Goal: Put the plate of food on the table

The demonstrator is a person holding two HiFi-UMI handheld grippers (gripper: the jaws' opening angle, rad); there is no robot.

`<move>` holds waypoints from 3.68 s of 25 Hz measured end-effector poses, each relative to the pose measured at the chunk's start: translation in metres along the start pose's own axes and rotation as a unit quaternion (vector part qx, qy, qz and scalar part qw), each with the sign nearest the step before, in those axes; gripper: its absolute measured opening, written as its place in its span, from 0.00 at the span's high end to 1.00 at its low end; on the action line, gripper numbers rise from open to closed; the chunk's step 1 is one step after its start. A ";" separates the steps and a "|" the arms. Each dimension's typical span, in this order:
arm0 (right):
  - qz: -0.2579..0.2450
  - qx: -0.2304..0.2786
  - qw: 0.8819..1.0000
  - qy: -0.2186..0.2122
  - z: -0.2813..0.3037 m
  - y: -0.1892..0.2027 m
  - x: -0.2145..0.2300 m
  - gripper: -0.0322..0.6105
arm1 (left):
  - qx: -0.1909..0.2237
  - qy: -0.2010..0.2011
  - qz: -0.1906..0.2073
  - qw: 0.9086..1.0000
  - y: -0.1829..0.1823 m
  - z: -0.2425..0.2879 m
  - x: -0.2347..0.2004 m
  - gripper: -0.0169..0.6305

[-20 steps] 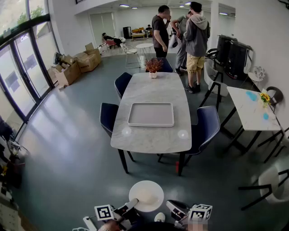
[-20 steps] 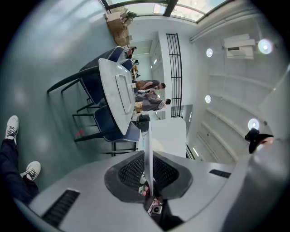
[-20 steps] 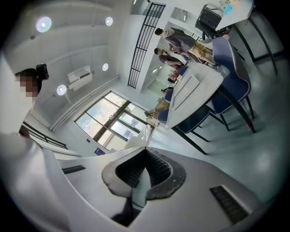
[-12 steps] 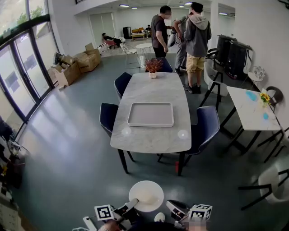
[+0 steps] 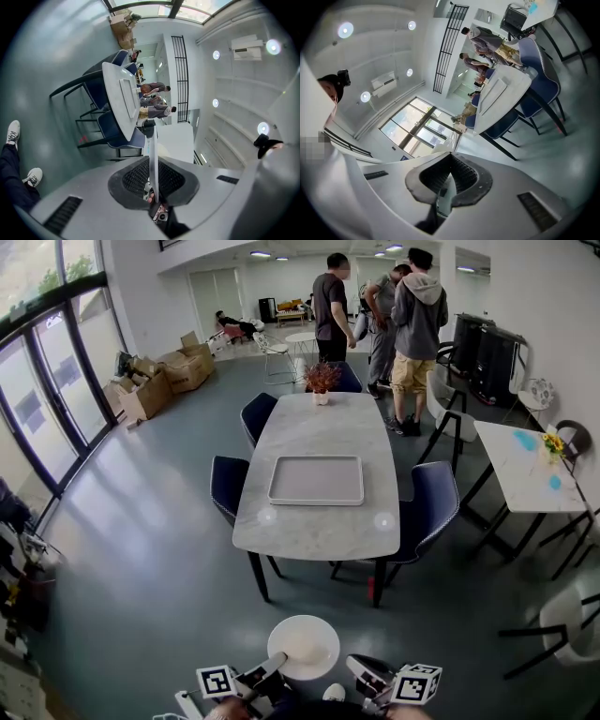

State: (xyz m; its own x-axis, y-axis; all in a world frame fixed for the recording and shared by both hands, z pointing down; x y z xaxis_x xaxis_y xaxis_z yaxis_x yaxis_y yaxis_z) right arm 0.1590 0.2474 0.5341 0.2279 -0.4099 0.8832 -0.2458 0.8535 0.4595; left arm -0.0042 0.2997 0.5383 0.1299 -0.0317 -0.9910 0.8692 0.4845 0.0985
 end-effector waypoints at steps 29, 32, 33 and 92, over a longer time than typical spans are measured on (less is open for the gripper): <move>0.029 0.075 0.996 0.033 0.002 -0.078 0.054 0.94 | -0.046 -0.004 0.000 0.999 -0.066 0.108 0.002 0.92; 0.030 0.093 0.994 0.042 0.021 -0.094 0.061 0.94 | -0.059 -0.007 0.002 0.998 -0.095 0.124 -0.004 0.92; 0.029 0.099 0.994 0.044 0.028 -0.101 0.063 0.94 | -0.063 -0.007 0.001 0.998 -0.106 0.130 -0.006 0.92; 0.123 0.274 0.930 0.211 0.164 -0.205 0.102 0.94 | 0.044 -0.170 -0.077 0.981 -0.482 0.454 -0.170 0.92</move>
State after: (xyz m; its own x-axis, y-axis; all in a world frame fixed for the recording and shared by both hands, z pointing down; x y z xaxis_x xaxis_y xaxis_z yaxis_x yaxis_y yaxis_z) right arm 0.0782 -0.0220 0.5452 0.4222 0.0370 0.9058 -0.7564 0.5651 0.3295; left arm -0.2286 -0.3248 0.7001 0.1321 -0.3957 -0.9088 0.9272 0.3735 -0.0278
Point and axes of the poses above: the fingertips, and each gripper's own axes: z forward along the fingers, x to its right, y out of its underside, the point moved 1 cm from there along -z, backward along the fingers, and after that the axes turned 3 degrees about x, right-handed, at the moved point
